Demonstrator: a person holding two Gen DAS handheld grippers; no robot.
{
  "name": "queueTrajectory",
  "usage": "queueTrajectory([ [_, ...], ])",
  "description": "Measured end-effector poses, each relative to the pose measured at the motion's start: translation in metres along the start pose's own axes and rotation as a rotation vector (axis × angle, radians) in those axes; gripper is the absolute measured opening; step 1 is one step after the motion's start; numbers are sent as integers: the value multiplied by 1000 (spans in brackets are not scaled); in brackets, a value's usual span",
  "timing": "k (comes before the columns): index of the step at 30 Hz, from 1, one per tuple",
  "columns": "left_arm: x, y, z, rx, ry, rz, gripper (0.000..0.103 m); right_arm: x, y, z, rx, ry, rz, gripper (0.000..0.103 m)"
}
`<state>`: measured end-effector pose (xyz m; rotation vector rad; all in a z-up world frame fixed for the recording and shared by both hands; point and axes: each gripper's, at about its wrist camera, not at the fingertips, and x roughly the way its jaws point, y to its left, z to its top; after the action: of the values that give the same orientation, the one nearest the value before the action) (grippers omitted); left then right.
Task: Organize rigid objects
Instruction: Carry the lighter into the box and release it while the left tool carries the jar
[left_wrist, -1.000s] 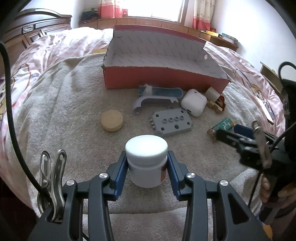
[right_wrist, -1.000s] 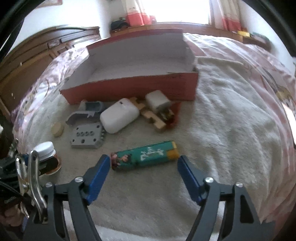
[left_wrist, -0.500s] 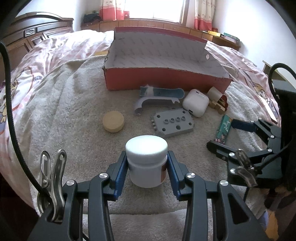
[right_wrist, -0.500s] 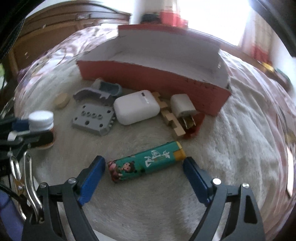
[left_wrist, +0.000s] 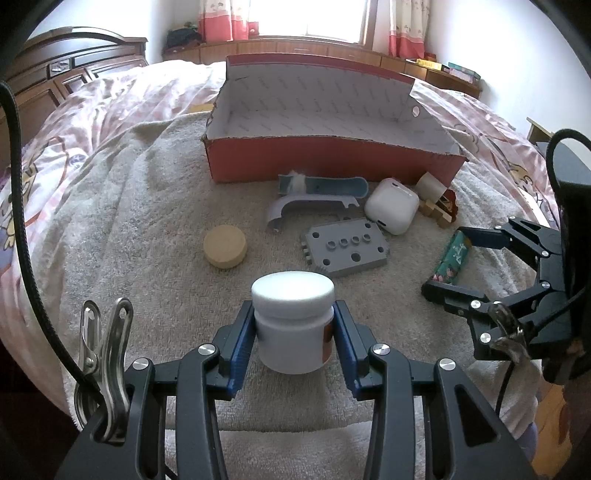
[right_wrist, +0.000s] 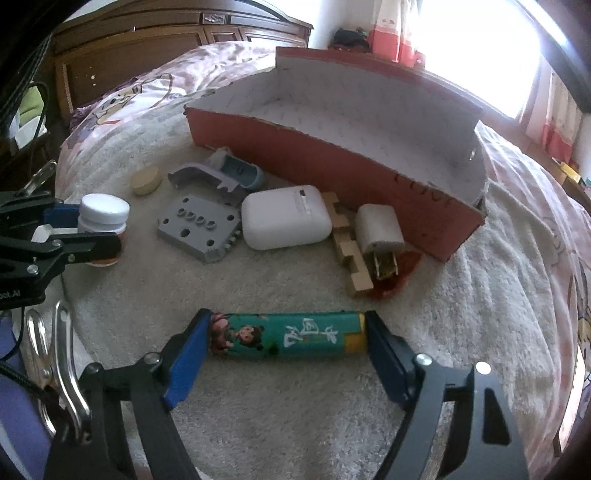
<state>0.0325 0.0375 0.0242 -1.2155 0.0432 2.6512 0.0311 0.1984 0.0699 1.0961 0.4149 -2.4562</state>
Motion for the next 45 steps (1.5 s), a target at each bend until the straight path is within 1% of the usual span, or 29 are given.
queueTrajectory([
  [2,0,0,0,-1,0,-2,42,-1,2,-1,6,1,-9,83],
  [6,-3,3,3,-12,-4,-11,42,-8,2,-2,43,-5,3,83],
  [12,-11,5,14,-6,-32,-20,42,-19,-4,5,137,-30,32,84],
  [20,-19,2,44,37,-77,-22,42,-32,-28,22,302,-73,73,84],
  [26,-19,1,74,55,-106,-38,42,-32,-41,44,367,-99,101,84],
  [31,-12,0,101,66,-123,-48,42,-31,-49,66,382,-121,80,84],
  [35,-2,2,118,66,-127,-47,42,-27,-57,84,390,-135,31,84],
  [37,7,3,127,64,-123,-43,42,-21,-63,92,390,-135,3,84],
  [45,39,3,151,67,-104,-34,42,4,-81,117,386,-119,-31,84],
])
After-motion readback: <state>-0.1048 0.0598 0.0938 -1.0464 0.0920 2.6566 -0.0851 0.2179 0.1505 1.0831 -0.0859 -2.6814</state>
